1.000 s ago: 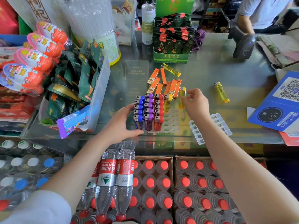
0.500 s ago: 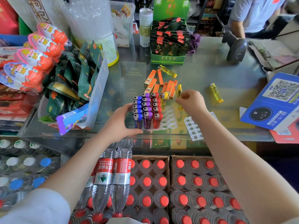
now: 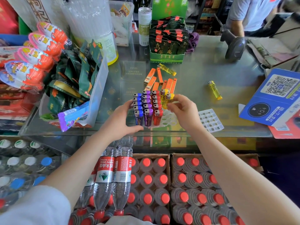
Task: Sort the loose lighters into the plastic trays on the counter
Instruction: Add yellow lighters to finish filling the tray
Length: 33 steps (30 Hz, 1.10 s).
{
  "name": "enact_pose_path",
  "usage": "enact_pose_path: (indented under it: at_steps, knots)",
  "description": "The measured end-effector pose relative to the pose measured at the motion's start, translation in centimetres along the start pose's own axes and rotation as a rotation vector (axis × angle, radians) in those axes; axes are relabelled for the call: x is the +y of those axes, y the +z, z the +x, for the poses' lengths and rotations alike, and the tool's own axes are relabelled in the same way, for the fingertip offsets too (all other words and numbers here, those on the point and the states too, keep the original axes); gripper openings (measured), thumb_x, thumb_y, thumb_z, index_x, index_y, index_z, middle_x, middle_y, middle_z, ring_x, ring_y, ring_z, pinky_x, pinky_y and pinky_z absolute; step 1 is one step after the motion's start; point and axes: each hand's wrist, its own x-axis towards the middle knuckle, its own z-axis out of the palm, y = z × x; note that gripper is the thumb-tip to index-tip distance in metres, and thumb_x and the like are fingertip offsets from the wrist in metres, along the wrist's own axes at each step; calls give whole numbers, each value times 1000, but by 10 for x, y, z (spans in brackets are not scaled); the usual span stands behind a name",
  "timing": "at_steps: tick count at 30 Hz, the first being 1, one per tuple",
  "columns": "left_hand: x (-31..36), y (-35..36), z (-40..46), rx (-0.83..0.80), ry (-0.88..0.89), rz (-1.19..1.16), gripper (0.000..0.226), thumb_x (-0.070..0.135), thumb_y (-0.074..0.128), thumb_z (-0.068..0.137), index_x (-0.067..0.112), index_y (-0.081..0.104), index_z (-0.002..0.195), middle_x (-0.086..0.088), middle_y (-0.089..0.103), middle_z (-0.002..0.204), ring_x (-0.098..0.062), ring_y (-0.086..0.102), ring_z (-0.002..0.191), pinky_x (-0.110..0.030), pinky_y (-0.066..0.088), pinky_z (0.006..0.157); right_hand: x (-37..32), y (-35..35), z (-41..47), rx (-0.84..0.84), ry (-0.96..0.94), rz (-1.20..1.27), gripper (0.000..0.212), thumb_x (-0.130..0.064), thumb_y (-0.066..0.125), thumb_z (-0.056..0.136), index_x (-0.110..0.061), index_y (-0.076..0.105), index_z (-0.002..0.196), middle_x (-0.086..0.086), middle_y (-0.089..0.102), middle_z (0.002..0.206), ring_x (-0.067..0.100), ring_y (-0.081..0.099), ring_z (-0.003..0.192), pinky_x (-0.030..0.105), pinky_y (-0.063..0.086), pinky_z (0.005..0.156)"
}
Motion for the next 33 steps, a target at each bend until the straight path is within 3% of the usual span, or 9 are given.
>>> enact_pose_path:
  at_steps: [3, 5, 9, 22, 33]
  knots:
    - [-3, -3, 2, 8, -1, 48, 81, 49, 77, 57, 32, 38, 126, 7, 52, 129, -12, 46, 119, -44, 40, 99, 0, 0, 0, -20, -48, -58, 8, -10, 61, 85, -5, 62, 91, 8, 67, 83, 13, 62, 71, 11, 46, 63]
    - [-4, -4, 2, 2, -19, 82, 85, 51, 76, 57, 32, 36, 130, 5, 51, 131, -15, 45, 121, -44, 40, 99, -1, 0, -1, -56, -94, -116, 9, -9, 62, 85, -2, 61, 91, 4, 66, 80, 7, 60, 66, 17, 47, 61]
    - [0, -3, 1, -3, -28, 74, 88, 40, 79, 62, 27, 32, 135, 3, 48, 135, -18, 44, 123, -35, 35, 98, -1, -3, 0, -52, -228, -274, 15, -12, 61, 86, 1, 60, 94, 10, 68, 88, 21, 58, 69, 30, 48, 67]
    - [-2, -3, 3, -3, -20, 15, 86, 37, 80, 61, 24, 34, 134, 2, 49, 135, -17, 44, 123, -36, 34, 100, -4, -8, 15, -198, -290, -533, 21, -19, 50, 93, 1, 53, 93, 16, 60, 89, 33, 56, 75, 40, 48, 66]
    - [-3, -3, 5, -11, 11, 13, 83, 35, 79, 63, 27, 35, 133, 5, 49, 133, -11, 45, 118, -33, 35, 99, -8, -12, 14, -198, -314, -699, 28, -29, 45, 94, -2, 52, 97, 13, 61, 92, 33, 59, 75, 32, 40, 59]
